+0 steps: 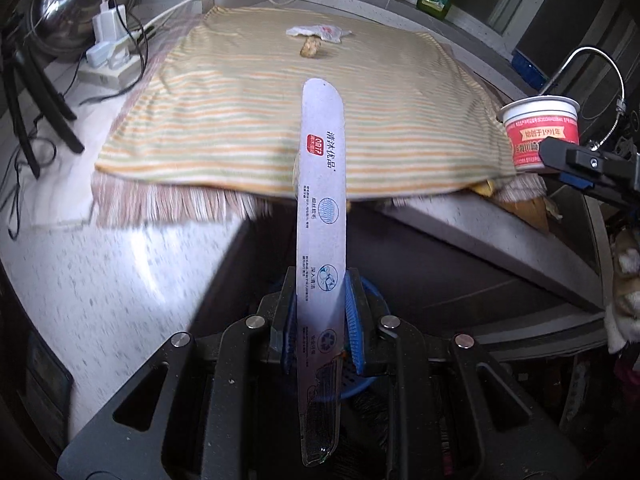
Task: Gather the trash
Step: 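Lift the package and cup and carry both down over the blue basket, then open the left tool over the basket while the right tool releases the cup, then raise both tools back up over the striped cloth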
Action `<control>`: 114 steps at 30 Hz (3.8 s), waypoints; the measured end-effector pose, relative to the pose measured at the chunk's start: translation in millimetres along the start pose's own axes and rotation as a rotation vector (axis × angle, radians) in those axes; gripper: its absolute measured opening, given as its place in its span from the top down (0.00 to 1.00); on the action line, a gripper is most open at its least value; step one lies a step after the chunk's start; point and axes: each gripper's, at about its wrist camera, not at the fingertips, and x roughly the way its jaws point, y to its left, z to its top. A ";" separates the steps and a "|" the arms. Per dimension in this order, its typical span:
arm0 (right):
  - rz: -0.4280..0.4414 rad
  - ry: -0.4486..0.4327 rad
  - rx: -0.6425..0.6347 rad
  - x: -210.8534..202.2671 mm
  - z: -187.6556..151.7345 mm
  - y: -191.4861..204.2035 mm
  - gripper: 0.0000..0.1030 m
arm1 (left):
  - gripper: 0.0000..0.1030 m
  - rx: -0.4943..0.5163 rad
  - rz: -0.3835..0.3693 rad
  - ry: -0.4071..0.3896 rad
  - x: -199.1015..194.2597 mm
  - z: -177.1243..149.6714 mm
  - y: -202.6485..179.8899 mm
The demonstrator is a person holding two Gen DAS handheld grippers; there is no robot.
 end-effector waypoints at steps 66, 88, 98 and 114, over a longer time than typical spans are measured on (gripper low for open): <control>-0.118 0.321 -0.078 204.4 -225.1 -59.8 0.40 | 0.80 -0.168 0.067 0.267 246.6 -150.4 0.9; -0.134 0.300 -0.055 182.7 -209.2 -58.9 0.35 | 0.49 -0.159 0.103 0.238 223.1 -141.1 6.7; -0.135 0.286 -0.063 161.3 -195.5 -50.5 0.35 | 0.49 -0.154 0.110 0.217 196.7 -132.4 3.7; -0.115 0.211 -0.066 87.2 -148.1 -20.3 0.29 | 0.49 -0.141 0.103 0.114 107.3 -88.5 -4.0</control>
